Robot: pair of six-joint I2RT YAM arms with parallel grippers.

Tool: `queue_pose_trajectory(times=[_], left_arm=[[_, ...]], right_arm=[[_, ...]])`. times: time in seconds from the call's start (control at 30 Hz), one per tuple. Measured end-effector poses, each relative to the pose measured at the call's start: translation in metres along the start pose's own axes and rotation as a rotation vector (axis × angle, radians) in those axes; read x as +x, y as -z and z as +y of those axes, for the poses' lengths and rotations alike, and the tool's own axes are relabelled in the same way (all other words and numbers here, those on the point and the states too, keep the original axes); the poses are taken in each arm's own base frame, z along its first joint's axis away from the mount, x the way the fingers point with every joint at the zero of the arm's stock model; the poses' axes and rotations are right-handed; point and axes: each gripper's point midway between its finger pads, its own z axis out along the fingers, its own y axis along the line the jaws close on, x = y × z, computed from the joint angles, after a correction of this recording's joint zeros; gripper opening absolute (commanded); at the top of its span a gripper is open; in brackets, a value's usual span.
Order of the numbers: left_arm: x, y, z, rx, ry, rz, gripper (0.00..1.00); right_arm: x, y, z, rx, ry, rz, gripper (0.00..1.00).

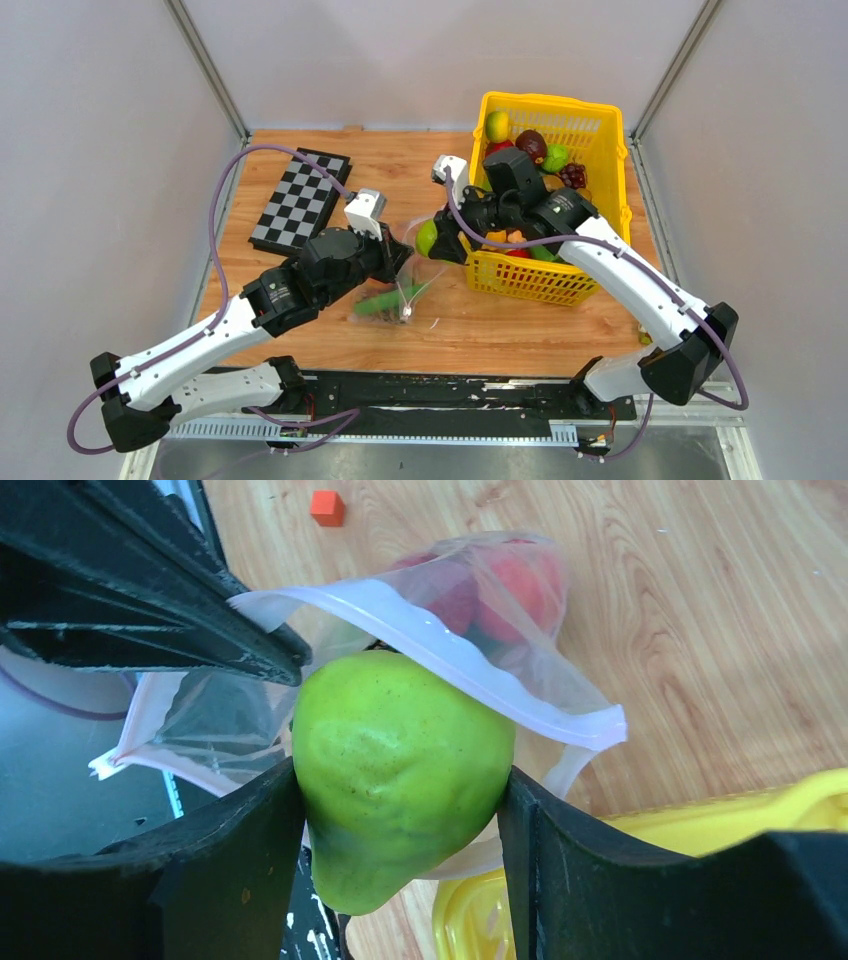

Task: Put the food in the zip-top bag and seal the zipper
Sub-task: Place the fake fruit in the zipper food storage bag.

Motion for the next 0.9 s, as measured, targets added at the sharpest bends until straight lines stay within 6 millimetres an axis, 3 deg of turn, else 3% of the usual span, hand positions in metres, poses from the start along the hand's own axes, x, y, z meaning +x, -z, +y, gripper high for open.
queue_pose_trajectory(times=[0.13,0.47,0.9], left_arm=[[0.0,0.0,0.0,0.0,-0.001,-0.001,0.0],[0.0,0.0,0.0,0.0,0.0,-0.002,0.0],[-0.001,0.001,0.0,0.001,0.001,-0.004,0.0]], right_arm=[[-0.003,-0.002,-0.008,0.05,0.002,0.015,0.63],[-0.004,-0.008,-0.011,0.079,0.005,0.036,0.76],[-0.016,0.002,0.0,0.054,0.035,-0.042,0.8]])
